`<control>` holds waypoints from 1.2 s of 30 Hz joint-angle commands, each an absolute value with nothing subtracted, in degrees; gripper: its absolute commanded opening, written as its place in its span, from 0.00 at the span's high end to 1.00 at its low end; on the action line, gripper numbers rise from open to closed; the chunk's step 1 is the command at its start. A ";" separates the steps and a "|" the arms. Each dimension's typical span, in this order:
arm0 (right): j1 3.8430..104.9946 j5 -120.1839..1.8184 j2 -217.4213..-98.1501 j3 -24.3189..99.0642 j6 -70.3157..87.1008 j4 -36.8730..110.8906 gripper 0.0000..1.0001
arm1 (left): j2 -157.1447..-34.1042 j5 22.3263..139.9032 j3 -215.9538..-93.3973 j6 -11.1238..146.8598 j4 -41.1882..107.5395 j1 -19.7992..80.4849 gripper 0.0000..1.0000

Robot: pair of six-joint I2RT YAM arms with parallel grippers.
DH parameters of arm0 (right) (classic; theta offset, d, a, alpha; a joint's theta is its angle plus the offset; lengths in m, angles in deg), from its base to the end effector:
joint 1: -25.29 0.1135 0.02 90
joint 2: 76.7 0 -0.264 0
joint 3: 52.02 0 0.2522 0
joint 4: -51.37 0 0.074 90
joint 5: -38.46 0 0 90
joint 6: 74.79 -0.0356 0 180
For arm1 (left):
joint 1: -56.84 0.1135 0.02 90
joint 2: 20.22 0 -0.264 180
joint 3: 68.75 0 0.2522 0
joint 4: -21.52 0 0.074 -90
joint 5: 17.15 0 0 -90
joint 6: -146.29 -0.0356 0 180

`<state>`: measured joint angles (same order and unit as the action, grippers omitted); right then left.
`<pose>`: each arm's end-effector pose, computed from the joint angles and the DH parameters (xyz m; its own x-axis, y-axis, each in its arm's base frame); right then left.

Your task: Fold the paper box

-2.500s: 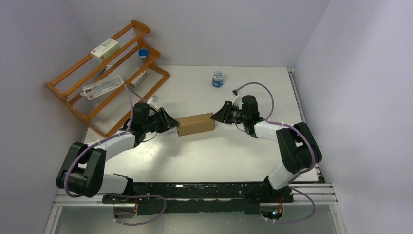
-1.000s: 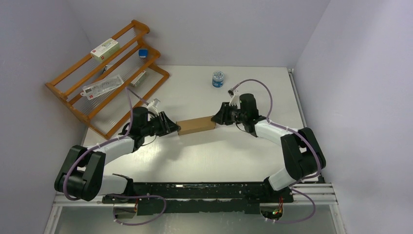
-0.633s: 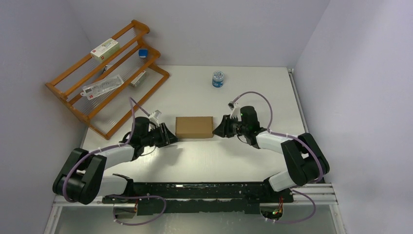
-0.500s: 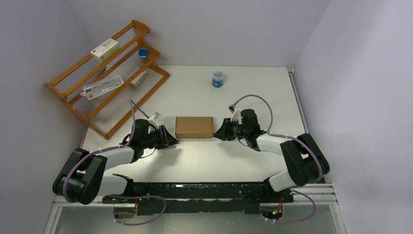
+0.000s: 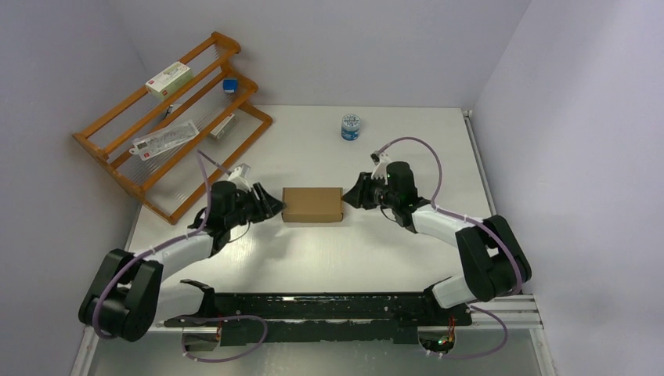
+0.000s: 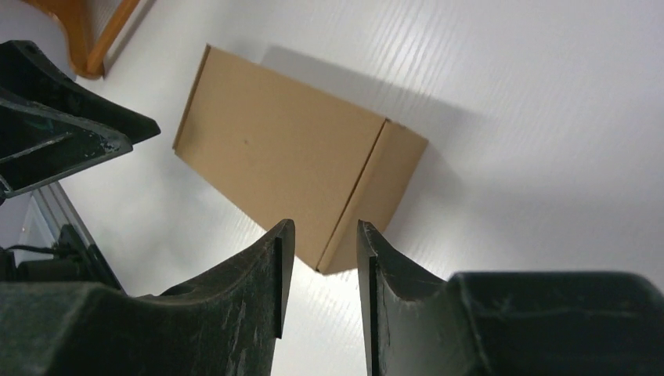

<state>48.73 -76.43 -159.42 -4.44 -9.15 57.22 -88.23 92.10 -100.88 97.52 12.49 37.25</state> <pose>0.2560 0.1273 0.1782 -0.6966 0.1058 -0.7096 -0.4504 0.7054 0.5473 0.2047 -0.0853 0.1619 -0.7113 -0.4073 -0.5728 0.1660 0.6946 -0.7000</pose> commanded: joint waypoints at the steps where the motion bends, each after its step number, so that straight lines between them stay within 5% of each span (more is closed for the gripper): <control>1: 49.41 -73.92 -162.87 -0.78 -12.37 55.50 0.61 | -93.43 88.95 -107.15 95.63 13.80 37.07 0.51; 13: 50.15 -74.72 -174.31 7.83 -12.66 54.78 0.69 | -109.01 93.91 -112.75 100.84 4.87 34.33 0.63; 22: 47.70 -71.67 -178.07 14.99 -10.37 50.32 0.72 | -116.00 91.88 -119.53 101.89 3.12 32.40 0.58; 36: 44.18 -56.72 -155.68 11.37 -4.63 38.44 0.55 | -86.02 65.02 -123.96 91.91 39.87 33.41 0.34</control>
